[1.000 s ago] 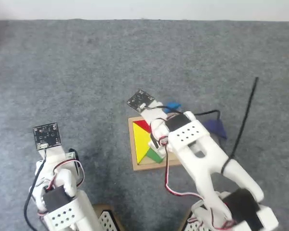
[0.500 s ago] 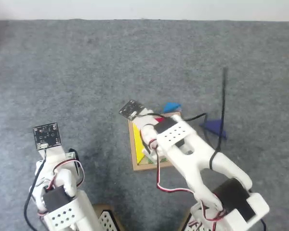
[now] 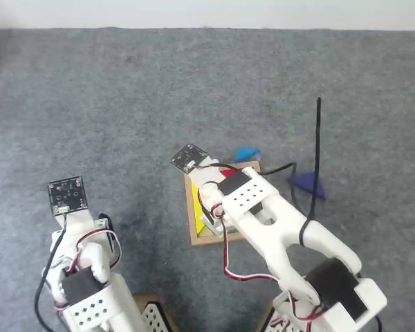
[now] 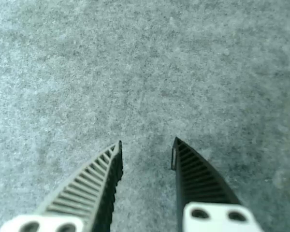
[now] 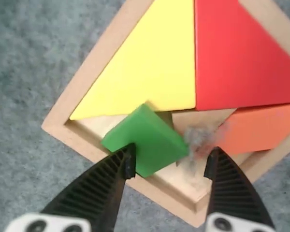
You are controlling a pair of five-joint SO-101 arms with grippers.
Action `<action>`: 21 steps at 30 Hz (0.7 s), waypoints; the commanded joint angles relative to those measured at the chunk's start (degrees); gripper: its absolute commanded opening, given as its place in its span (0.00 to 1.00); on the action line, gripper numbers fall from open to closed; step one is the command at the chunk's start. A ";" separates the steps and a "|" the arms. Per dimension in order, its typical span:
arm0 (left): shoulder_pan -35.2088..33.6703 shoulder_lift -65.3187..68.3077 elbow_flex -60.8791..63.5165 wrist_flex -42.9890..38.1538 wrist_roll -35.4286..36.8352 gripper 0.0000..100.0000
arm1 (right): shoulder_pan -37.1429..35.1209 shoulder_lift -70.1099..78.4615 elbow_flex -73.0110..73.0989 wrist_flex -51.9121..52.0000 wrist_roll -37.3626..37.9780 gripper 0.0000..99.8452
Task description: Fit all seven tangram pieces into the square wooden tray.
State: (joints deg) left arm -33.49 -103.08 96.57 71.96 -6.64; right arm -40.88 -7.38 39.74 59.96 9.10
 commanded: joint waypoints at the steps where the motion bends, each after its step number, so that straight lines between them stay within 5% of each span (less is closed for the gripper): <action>1: -0.35 -1.05 -0.22 0.26 0.44 0.17 | -0.75 -1.63 -1.58 -1.19 3.34 0.25; 14: -0.35 -1.05 -0.22 0.26 0.44 0.17 | -11.38 8.13 -6.51 -4.26 6.77 0.25; 21: -0.35 -1.05 -0.22 0.26 0.44 0.17 | -7.96 3.47 -6.24 -3.56 3.78 0.25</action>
State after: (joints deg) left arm -33.49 -103.08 96.57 71.96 -6.64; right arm -51.08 0.18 34.37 56.62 15.08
